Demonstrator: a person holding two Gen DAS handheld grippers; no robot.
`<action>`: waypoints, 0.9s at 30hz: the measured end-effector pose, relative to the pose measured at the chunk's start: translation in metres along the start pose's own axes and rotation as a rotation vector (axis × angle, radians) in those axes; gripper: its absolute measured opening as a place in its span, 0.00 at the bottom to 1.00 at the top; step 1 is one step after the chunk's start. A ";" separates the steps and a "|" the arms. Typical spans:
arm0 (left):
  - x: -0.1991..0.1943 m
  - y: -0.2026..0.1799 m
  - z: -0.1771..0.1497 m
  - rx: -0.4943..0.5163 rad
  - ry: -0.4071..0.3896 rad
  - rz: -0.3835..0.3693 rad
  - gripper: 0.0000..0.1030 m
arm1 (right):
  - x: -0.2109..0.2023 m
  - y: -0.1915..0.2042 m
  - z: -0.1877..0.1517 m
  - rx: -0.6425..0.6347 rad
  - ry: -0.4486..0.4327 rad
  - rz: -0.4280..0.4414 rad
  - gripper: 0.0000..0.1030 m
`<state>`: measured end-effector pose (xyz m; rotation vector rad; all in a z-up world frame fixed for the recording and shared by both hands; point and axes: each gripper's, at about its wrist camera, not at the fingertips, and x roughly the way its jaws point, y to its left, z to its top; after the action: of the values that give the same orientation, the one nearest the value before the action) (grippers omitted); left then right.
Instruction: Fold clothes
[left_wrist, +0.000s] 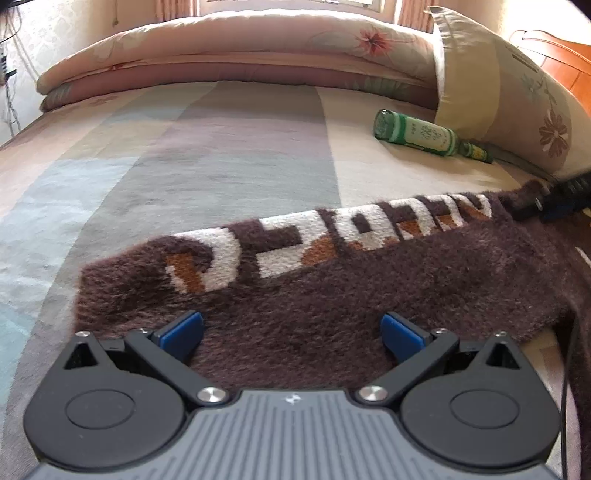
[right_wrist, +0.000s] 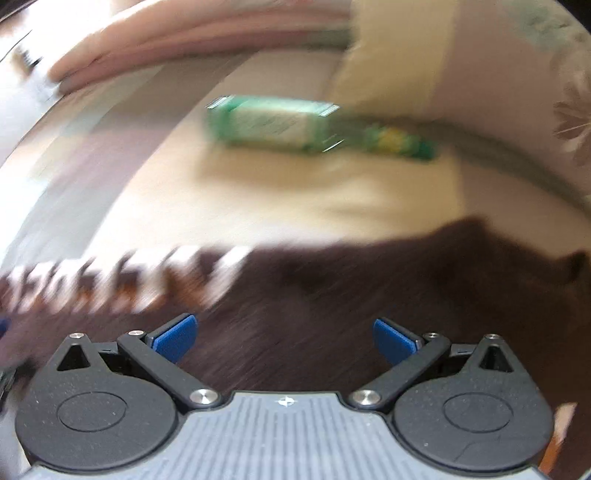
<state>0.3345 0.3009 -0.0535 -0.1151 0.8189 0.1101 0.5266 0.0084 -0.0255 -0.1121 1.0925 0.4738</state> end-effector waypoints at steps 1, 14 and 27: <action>0.000 0.001 0.000 -0.001 -0.001 -0.002 0.99 | 0.005 0.006 -0.002 -0.030 0.010 -0.001 1.00; -0.004 0.011 -0.001 -0.016 -0.019 0.000 0.99 | 0.028 0.029 0.018 -0.021 -0.096 -0.059 1.00; -0.006 0.030 -0.009 -0.011 0.015 0.046 0.99 | 0.014 0.146 -0.067 -0.183 -0.083 0.059 1.00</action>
<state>0.3196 0.3287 -0.0574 -0.1071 0.8367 0.1572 0.4146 0.1220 -0.0488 -0.2191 0.9717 0.6265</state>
